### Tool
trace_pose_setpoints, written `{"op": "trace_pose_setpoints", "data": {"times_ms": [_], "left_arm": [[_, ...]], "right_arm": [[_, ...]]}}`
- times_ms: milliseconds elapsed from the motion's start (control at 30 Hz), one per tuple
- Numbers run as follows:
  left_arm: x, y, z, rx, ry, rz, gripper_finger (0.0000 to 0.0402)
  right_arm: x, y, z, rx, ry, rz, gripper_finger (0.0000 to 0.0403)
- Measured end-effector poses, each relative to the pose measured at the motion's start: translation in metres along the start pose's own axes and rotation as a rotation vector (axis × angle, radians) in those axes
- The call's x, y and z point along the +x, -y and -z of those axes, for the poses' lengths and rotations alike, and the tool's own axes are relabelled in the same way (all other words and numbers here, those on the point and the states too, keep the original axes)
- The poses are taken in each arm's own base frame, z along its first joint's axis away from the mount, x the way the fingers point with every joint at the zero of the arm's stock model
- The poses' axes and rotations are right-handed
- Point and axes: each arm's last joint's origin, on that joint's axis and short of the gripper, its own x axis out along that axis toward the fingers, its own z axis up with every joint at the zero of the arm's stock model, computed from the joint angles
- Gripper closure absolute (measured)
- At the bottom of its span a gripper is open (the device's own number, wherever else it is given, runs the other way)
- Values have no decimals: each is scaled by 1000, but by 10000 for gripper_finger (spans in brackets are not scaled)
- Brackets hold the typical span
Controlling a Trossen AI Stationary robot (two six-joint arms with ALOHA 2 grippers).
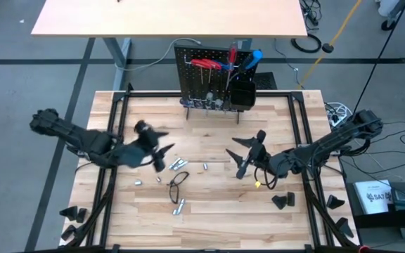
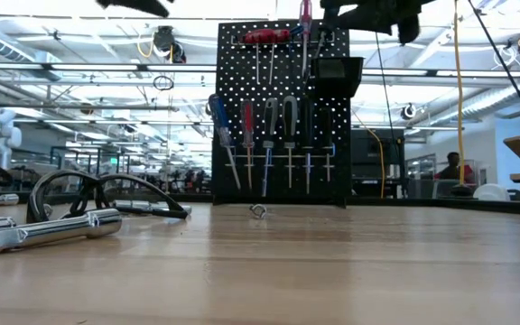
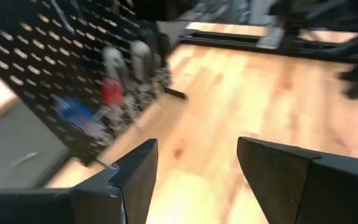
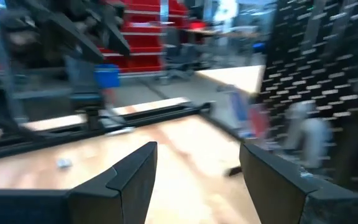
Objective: Hang tools onto peg board
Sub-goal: Hang the black safety glasses onto the peg board
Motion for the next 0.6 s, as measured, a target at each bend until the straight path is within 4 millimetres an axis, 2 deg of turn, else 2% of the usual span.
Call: {"op": "trace_pose_setpoints", "data": {"times_ms": [133,333,467,600], "left_arm": [[-4,8,41,-2,21,117,173],[7,25,96,-21,3,393,173],[11,29,120,-30,-3,549,173],[16,27,135,5,38,581,173]], "right_arm": [[5,-6,5,106,-31,-152,181],[15,-17,13,268,-40,-302,181],[27,-25,18,293,-57,-316,181],[45,-38,29,328,-146,-270,181]]}}
